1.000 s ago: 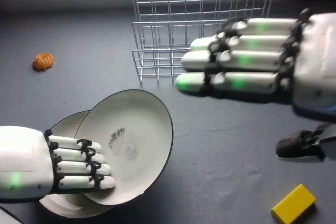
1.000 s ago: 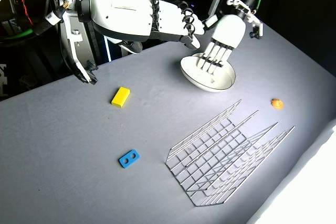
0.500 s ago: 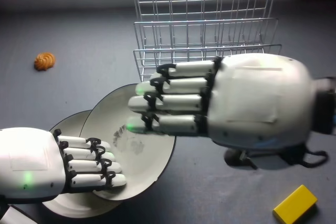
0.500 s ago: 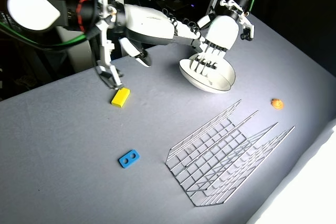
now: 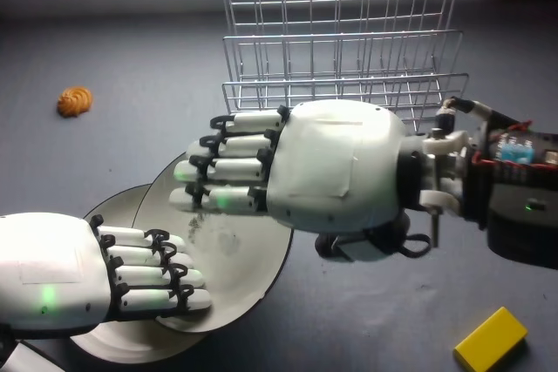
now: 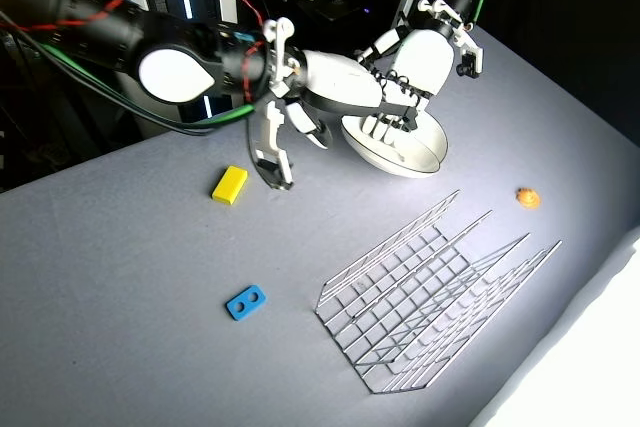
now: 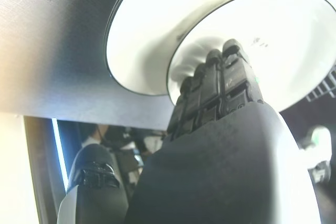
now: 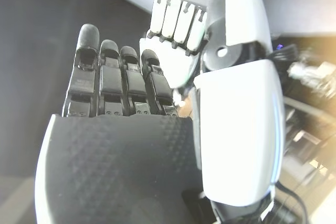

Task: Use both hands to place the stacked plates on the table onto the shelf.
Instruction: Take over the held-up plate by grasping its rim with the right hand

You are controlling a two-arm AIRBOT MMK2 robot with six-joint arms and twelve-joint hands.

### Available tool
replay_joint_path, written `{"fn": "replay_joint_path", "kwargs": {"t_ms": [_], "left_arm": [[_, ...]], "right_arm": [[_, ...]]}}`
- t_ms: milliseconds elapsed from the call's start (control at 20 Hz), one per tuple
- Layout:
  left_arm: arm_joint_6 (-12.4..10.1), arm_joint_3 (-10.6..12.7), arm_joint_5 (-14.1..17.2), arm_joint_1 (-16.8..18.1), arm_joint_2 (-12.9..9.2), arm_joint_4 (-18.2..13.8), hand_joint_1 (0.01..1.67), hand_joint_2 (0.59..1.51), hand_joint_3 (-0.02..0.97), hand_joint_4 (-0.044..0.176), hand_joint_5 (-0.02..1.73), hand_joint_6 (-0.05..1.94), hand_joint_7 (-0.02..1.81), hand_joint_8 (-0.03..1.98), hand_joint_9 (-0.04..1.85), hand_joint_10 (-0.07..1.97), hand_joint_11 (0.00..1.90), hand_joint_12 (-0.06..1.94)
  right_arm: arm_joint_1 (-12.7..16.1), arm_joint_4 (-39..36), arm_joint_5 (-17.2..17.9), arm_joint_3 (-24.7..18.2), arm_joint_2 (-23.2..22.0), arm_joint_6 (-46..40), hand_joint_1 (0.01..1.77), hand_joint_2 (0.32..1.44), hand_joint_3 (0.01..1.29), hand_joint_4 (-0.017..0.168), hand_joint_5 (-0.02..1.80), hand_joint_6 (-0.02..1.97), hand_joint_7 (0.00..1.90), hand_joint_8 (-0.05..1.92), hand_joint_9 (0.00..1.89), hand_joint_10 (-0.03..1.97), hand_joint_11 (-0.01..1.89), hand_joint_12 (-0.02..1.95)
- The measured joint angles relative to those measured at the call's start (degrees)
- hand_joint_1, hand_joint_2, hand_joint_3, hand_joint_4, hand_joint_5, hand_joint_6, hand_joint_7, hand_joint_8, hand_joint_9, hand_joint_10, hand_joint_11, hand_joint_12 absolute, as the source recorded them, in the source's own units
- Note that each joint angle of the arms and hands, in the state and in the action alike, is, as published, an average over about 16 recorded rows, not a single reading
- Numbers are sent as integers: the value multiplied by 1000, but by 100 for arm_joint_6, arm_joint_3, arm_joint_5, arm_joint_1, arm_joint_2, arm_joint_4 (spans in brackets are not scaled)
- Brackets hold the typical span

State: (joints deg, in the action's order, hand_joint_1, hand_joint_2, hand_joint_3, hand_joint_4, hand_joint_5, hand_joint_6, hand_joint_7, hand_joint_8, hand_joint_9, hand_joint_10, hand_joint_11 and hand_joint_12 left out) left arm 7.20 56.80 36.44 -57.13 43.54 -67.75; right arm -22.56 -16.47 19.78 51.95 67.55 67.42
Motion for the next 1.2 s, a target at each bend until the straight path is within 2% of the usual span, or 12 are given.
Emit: {"fn": "replay_joint_path", "kwargs": {"t_ms": [300, 650, 950, 1200], "left_arm": [[0, 20, 14, -2, 27, 46, 13, 1072, 8, -3, -1, -11, -4, -17, 16, 8, 14, 19], [0, 51, 32, -4, 53, 93, 14, 1074, 8, -2, 2, -9, -7, -14, 15, 8, 14, 19], [0, 77, 36, -6, 62, 123, 15, 1076, 8, -2, 1, -9, -4, -14, 12, 4, 14, 19], [0, 101, 59, -6, 56, 169, 17, 1076, 7, -3, -4, -6, 5, -14, 11, 2, 15, 19]], "right_arm": [[-33, 192, -105, 553, 632, 357, 1214, 915, 18, 4, 98, 18, 52, 14, 91, 5, 13, 605], [-87, 203, -88, 1009, 1085, 491, 1146, 939, 19, 4, 167, 17, 144, 13, 150, 5, 13, 684], [-126, 193, -43, 1261, 1295, 555, 1090, 993, 20, 4, 297, 17, 306, 10, 288, 14, 30, 900], [-137, 154, 65, 1361, 1381, 585, 1085, 1025, 19, 2, 475, 33, 496, 14, 477, 24, 151, 1052]]}}
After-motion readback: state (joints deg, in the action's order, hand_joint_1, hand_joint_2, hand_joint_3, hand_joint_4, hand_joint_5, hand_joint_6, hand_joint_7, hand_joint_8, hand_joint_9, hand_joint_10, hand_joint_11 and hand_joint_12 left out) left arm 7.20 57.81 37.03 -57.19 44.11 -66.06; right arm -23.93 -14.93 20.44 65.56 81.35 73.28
